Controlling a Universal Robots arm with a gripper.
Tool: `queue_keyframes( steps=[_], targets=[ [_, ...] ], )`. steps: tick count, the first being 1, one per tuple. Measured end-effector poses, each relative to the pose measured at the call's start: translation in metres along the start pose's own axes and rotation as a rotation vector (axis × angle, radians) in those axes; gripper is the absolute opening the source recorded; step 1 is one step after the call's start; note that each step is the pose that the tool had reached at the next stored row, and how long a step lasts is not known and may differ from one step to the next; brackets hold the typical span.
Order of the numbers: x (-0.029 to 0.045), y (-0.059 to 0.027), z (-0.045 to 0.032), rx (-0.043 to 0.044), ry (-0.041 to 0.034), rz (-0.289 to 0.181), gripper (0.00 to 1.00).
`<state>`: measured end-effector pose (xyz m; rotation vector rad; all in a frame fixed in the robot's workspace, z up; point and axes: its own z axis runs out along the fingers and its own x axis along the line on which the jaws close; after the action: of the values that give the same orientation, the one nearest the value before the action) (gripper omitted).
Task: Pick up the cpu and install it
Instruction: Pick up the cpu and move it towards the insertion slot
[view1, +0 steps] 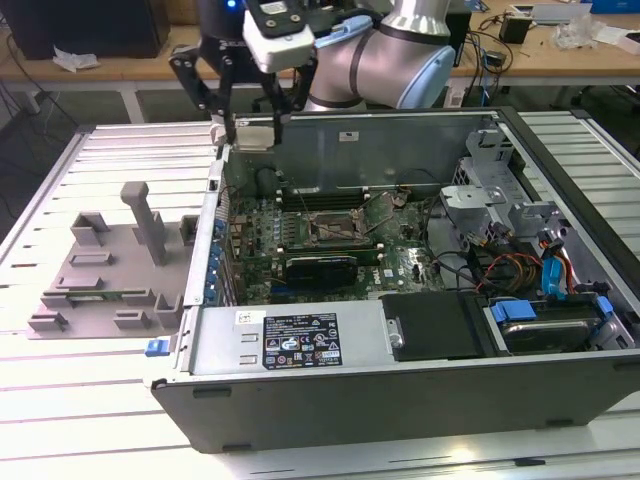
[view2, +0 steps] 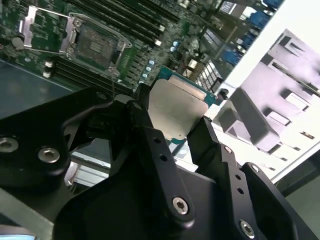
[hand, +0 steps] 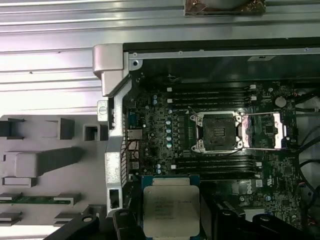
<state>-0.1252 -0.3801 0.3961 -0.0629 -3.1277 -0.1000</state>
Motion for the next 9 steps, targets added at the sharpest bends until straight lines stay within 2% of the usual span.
queue_keyframes(
  steps=[6,7,9],
  targets=[
    [-0.0291,0.0011,0.0016,0.0002,0.0075,0.0,0.55],
    [-0.0348,0.001,0.0054,0.0003,0.0087,-0.001,0.55],
    [-0.0414,0.0009,0.0115,0.0006,0.0093,-0.009,0.55]
  ],
)
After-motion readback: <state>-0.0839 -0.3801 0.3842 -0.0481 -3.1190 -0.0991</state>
